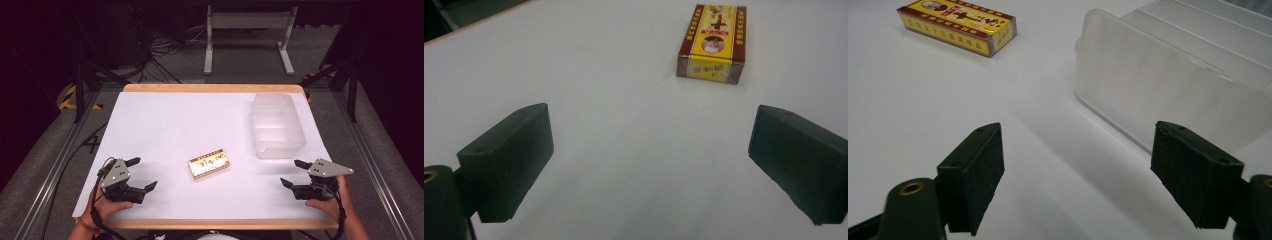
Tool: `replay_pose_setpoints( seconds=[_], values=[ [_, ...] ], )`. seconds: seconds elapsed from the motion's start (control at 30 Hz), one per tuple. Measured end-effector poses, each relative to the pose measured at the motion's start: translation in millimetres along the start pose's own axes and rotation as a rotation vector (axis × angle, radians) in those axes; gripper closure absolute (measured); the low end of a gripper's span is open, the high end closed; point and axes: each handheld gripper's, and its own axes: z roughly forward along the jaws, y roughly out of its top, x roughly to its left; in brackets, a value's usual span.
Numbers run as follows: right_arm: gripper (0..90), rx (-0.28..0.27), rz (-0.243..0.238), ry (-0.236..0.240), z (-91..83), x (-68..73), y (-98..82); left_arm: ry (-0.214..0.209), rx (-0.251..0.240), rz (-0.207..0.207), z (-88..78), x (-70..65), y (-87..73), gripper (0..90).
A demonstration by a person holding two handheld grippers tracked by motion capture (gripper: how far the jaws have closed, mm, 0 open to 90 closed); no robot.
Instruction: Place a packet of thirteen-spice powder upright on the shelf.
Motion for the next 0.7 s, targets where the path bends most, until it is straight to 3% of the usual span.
replay_pose_setpoints(
  seconds=[0.23, 0.47, 0.63, 0.67, 0.7],
  values=[
    [20.7, 0.017, -0.013, -0.011, 5.5, 4.6, 2.3, -0.006, 0.009, 0.006, 2.9, -4.9, 0.1, 4.9],
    [20.9, 0.034, -0.056, -0.01, 12.8, 10.5, 10.1, -0.005, 0.014, 0.003, 1.0, -5.4, -1.9, 5.1],
    [26.5, 0.043, -0.101, 0.023, 17.4, 15.9, 18.0, -0.008, 0.034, -0.001, 3.5, -5.8, -2.2, 5.4],
    [27.8, 0.035, -0.112, 0.058, 20.1, 17.8, 24.7, -0.007, 0.045, 0.0, 4.3, -6.3, -2.6, 5.4],
    [27.8, 0.035, -0.112, 0.058, 20.1, 17.8, 24.7, -0.007, 0.045, 0.0, 4.3, -6.3, -2.6, 5.4]
  ],
)
